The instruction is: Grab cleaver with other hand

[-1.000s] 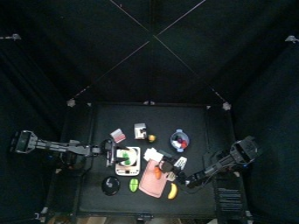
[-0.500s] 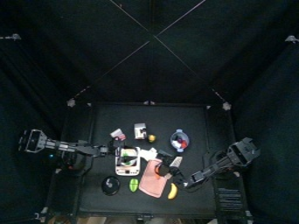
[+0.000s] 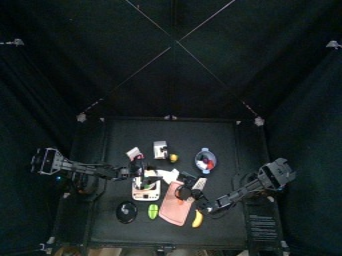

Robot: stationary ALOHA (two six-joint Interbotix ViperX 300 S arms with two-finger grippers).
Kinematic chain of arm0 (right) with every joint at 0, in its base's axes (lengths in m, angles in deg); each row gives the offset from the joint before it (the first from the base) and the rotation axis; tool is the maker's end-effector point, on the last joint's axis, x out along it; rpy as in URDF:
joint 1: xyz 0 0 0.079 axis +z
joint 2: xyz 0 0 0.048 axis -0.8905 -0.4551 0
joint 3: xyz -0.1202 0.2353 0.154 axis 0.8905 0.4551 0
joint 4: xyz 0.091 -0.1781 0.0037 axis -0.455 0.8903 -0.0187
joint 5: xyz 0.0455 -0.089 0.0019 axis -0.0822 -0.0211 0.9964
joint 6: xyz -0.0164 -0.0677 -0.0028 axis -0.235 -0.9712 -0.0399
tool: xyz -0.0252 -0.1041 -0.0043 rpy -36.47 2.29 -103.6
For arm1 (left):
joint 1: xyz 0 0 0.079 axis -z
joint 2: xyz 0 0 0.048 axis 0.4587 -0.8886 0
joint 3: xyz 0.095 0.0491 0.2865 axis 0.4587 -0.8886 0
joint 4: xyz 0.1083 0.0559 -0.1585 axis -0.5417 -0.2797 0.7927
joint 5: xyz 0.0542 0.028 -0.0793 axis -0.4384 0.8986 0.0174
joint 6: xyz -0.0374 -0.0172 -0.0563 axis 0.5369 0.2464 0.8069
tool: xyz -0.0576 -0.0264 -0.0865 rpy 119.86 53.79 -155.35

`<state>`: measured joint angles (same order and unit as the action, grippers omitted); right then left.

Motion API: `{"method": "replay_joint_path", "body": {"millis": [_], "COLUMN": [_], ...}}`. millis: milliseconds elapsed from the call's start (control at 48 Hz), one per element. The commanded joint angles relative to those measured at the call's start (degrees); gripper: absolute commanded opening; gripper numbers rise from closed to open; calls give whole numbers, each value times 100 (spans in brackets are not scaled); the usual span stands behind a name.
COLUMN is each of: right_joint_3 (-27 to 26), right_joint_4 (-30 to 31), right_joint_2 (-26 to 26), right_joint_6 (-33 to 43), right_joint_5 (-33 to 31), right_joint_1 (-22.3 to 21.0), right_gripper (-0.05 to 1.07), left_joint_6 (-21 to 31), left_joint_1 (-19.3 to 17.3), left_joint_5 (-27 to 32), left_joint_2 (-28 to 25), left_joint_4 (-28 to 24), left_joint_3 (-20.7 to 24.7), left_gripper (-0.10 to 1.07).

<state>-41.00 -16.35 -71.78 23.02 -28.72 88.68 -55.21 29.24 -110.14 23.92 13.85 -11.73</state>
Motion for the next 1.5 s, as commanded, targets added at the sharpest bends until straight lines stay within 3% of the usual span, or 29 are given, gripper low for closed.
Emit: {"method": "replay_joint_path", "body": {"millis": [0, 396, 812, 917, 1229, 1333, 1479], "right_joint_3": [-158, -193, -193, -211, -211, -211, -246], "right_joint_4": [9, 0, -141, -132, -88, -53, -26], "right_joint_2": [62, -9, -9, -9, -9, 9, 35], "right_joint_6": [-26, -44, -26, -18, -9, 44, 62], "right_joint_5": [0, 0, 492, 668, 738, 729, 809], "right_joint_1": [-53, -123, -220, -237, -237, -237, -237], "right_gripper": [50, 50, 52, 59, 96, 103, 103], "left_joint_6": [0, -9, -9, -9, -9, -9, -18], "left_joint_1": [9, 9, 9, 9, 9, 9, 9], "left_joint_5": [-62, -70, -105, -105, -105, -105, -105], "left_joint_2": [-35, -44, -62, -62, -70, -70, -70], "left_joint_4": [114, 141, -70, -70, -70, -70, -70], "left_joint_3": [167, 123, 114, 114, 88, 70, 62], "left_gripper": [84, 52, 50, 50, 50, 49, 49]}}
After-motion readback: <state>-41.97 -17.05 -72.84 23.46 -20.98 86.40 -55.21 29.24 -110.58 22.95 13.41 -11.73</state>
